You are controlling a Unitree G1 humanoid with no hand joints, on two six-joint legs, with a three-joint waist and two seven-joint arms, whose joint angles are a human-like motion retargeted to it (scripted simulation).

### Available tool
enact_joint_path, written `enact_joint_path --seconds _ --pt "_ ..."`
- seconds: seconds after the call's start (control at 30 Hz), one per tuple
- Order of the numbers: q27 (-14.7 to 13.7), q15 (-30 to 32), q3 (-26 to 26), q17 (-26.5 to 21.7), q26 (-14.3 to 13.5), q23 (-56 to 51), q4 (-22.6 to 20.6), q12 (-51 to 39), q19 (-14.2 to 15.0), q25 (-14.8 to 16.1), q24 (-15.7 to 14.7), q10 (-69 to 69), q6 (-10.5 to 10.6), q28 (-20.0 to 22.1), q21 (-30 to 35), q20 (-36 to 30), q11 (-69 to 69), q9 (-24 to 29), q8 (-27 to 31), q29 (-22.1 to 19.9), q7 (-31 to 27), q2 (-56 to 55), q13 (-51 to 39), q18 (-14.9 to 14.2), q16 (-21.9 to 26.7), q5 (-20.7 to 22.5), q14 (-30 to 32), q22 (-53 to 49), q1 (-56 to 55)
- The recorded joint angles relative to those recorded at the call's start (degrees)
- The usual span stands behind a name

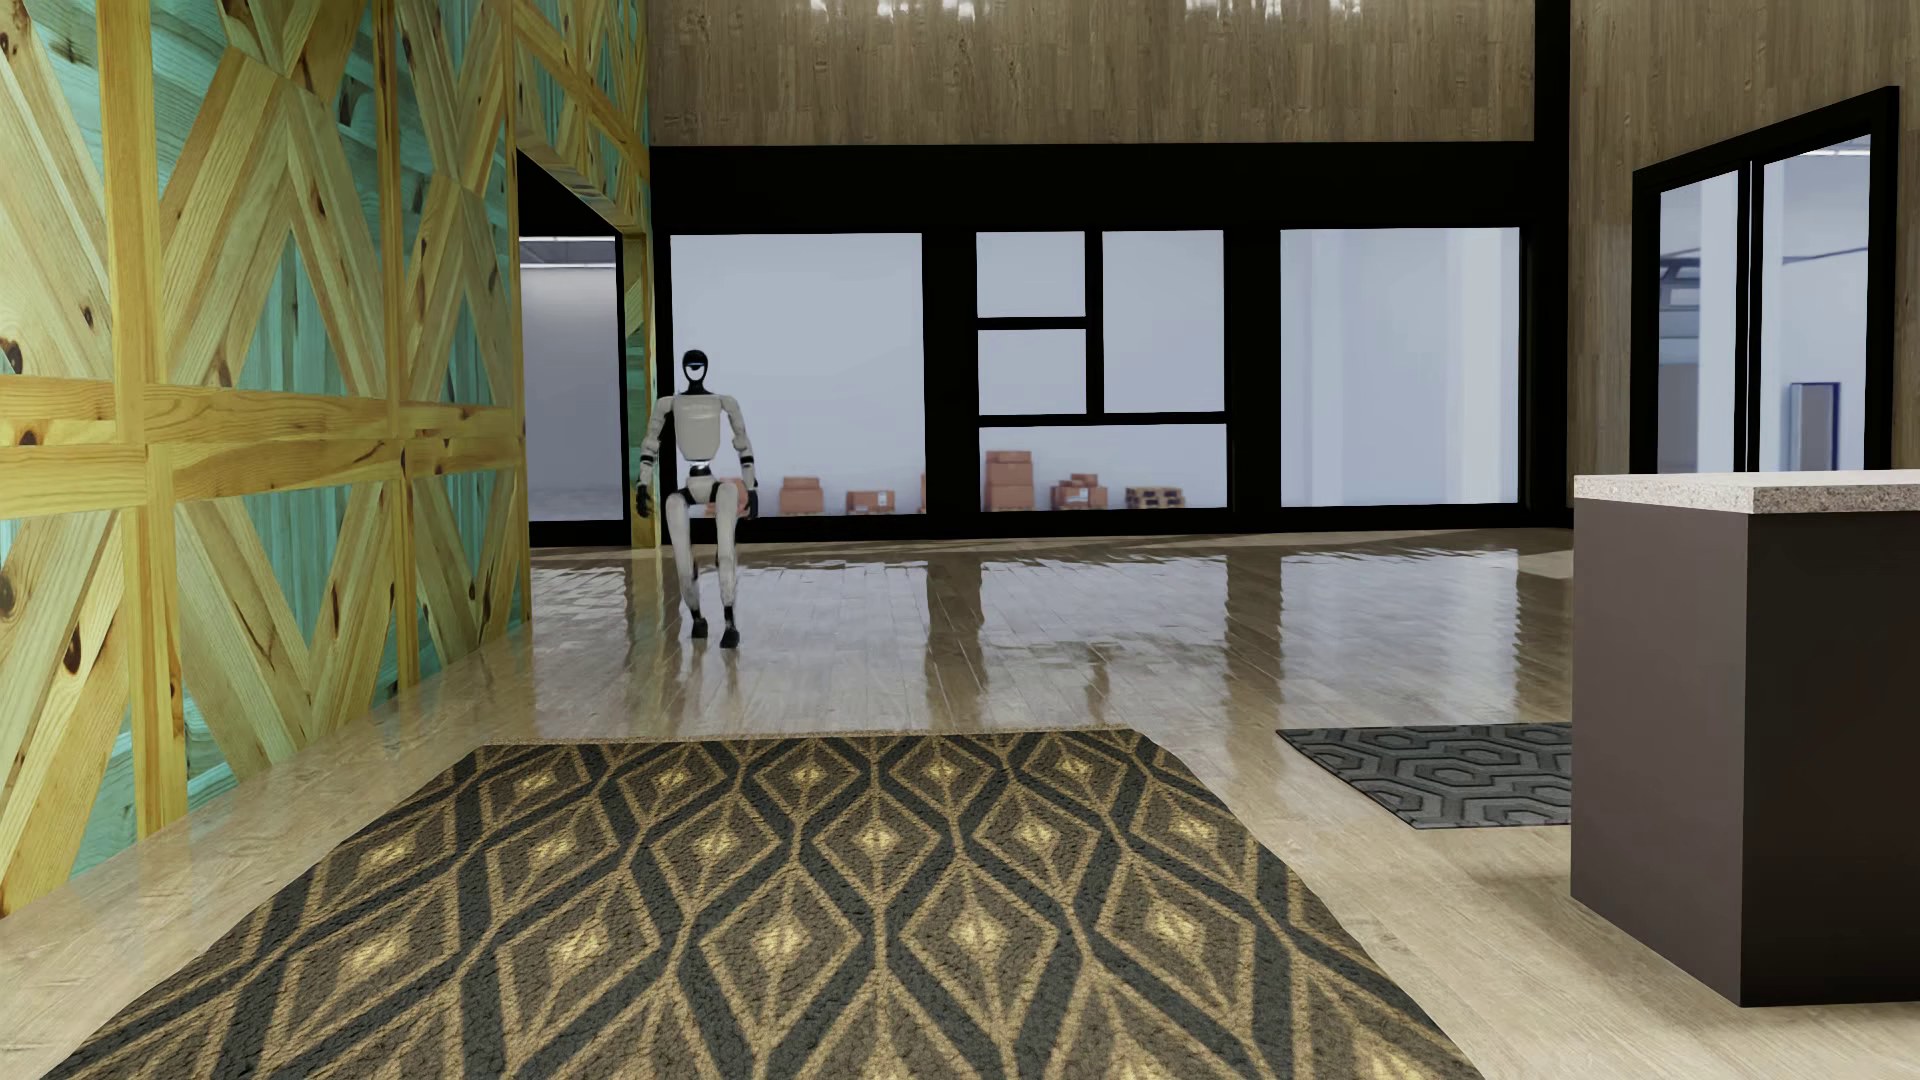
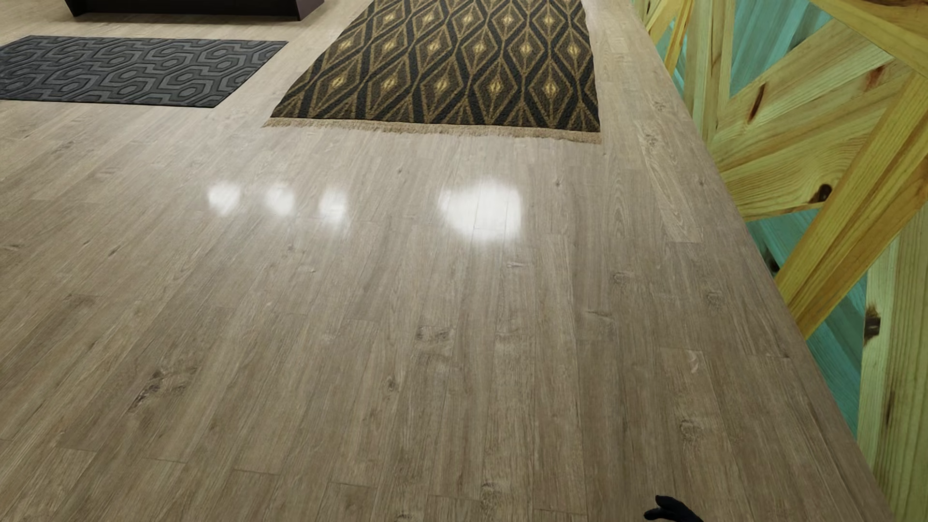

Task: Advance

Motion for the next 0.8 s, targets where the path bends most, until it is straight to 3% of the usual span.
enact_joint_path --seconds 0.03,0.07,0.1,0.13,0.17,0.2,0.23,0.27,0.33,0.37,0.43,0.5,0.6,0.67,0.7,0.73,0.77,0.8 --pt "0.0 -0.4 1.8 -0.2 0.0 0.3 0.1 0.3 0.0 0.0 0.0 -9.3 -0.4 0.0 -0.6 -2.8 0.7 -0.5 0.0 0.0 0.0 1.0 -1.7 0.0 0.0 -0.8 -9.6 2.1 0.2" --pt "0.0 1.1 2.5 -0.2 0.0 0.1 -0.3 1.5 0.0 0.0 0.0 -1.2 -0.5 0.0 -1.7 -3.1 1.8 -0.4 0.0 0.0 0.0 2.9 -2.3 0.0 -0.3 -1.7 -12.5 3.5 -0.3" --pt "0.0 4.2 2.6 0.0 0.0 0.4 -1.6 2.3 0.0 0.0 0.0 -1.4 -1.0 0.0 -2.5 -3.5 4.1 -0.5 0.0 0.0 0.0 3.8 -2.6 0.0 -0.8 -2.6 -7.7 4.1 -2.2" --pt "0.0 9.9 3.5 0.3 0.0 0.6 -2.6 3.1 0.0 0.0 0.0 0.1 -1.2 0.0 -3.6 -4.3 6.6 -1.0 0.0 0.0 0.0 4.5 -1.6 0.0 -1.3 -3.8 1.6 5.0 -2.2" --pt "0.0 19.6 3.1 1.2 0.0 1.9 -4.1 3.8 0.0 0.0 0.0 3.1 -1.9 0.0 -4.4 -4.0 10.7 -1.8 0.0 0.0 0.0 4.1 -0.3 0.0 -1.7 -5.1 7.8 5.8 -2.9" --pt "0.0 31.5 2.6 1.9 0.0 3.1 -5.6 4.8 0.0 0.0 0.0 6.1 -2.4 0.0 -4.8 -1.8 17.7 -2.4 0.0 0.0 0.0 1.2 1.7 0.0 -2.0 -6.7 9.1 5.2 -2.0" --pt "0.0 38.8 2.8 2.5 0.0 4.3 -6.9 4.5 0.0 0.0 0.0 7.7 -2.5 0.0 -4.2 -0.2 26.0 -2.1 0.0 0.0 0.0 -4.1 2.8 0.0 -2.0 -7.7 8.5 4.1 0.0" --pt "0.0 35.4 1.8 2.7 0.0 5.6 -8.9 4.0 0.0 0.0 0.0 8.9 -2.3 0.0 -2.4 0.4 36.0 -1.9 0.0 0.0 0.0 -10.6 3.3 0.0 -2.0 -8.1 7.3 2.4 2.3" --pt "0.0 12.6 -2.7 3.7 0.0 9.0 -9.3 0.5 0.0 0.0 0.0 7.6 -1.1 0.0 0.5 -0.1 47.4 -0.6 0.0 0.0 0.0 -20.0 3.1 0.0 -1.6 -7.1 1.4 2.1 11.1" --pt "0.0 8.7 -6.0 4.3 0.0 10.0 -8.7 -1.0 0.0 0.0 0.0 5.5 -0.5 0.0 1.0 0.5 48.3 -0.3 0.0 0.0 0.0 -24.7 3.5 0.0 -1.2 -6.8 -2.6 0.5 15.7" --pt "0.0 9.5 -13.8 4.7 0.0 9.0 -6.1 -4.8 0.0 0.0 0.0 1.3 1.0 0.0 2.2 1.3 40.2 0.2 0.0 0.0 0.0 -31.5 5.6 0.0 0.7 -6.8 -10.0 -2.3 24.4" --pt "0.0 13.2 -18.8 4.6 0.0 7.6 -4.2 -9.2 0.0 0.0 0.0 -1.5 1.6 0.0 3.9 1.9 23.1 0.4 0.0 0.0 0.0 -35.6 8.0 0.0 2.8 -7.5 -16.3 -5.1 31.3" --pt "0.0 18.6 -22.9 5.0 0.0 8.4 -2.4 -14.2 0.0 0.0 0.0 -1.7 1.6 0.0 4.5 5.9 -4.8 -1.8 0.0 0.0 0.0 -37.0 10.9 0.0 4.9 -7.7 -23.7 -11.0 36.8" --pt "0.0 19.6 -24.9 5.4 0.0 12.2 -0.3 -16.2 0.0 0.0 0.0 -1.7 2.1 0.0 6.1 8.7 1.5 -1.6 0.0 0.0 0.0 -39.5 11.9 0.0 5.2 -7.0 -19.5 -13.4 39.7" --pt "0.0 23.2 -24.9 5.6 0.0 14.3 0.0 -16.1 0.0 0.0 0.0 0.6 2.6 0.0 7.6 9.5 4.4 -2.2 0.0 0.0 0.0 -40.9 12.4 0.0 4.6 -5.8 -12.7 -13.6 40.0" --pt "0.0 22.8 -24.2 5.6 0.0 16.2 0.7 -14.6 0.0 0.0 0.0 5.6 3.8 0.0 9.0 10.6 8.3 -2.2 0.0 0.0 0.0 -40.5 13.0 0.0 3.5 -4.2 -2.8 -13.7 39.6" --pt "0.0 19.4 -23.7 5.8 0.0 17.6 1.5 -13.2 0.0 0.0 0.0 13.3 4.2 0.0 9.6 10.4 10.4 -2.2 0.0 0.0 0.0 -37.8 13.2 0.0 2.8 -2.5 7.7 -12.6 37.0" --pt "0.0 16.1 -23.8 5.9 0.0 17.2 1.3 -12.3 0.0 0.0 0.0 22.9 4.0 0.0 9.3 8.8 10.9 -2.7 0.0 0.0 0.0 -36.1 13.0 0.0 2.5 -1.7 14.0 -12.1 30.7"
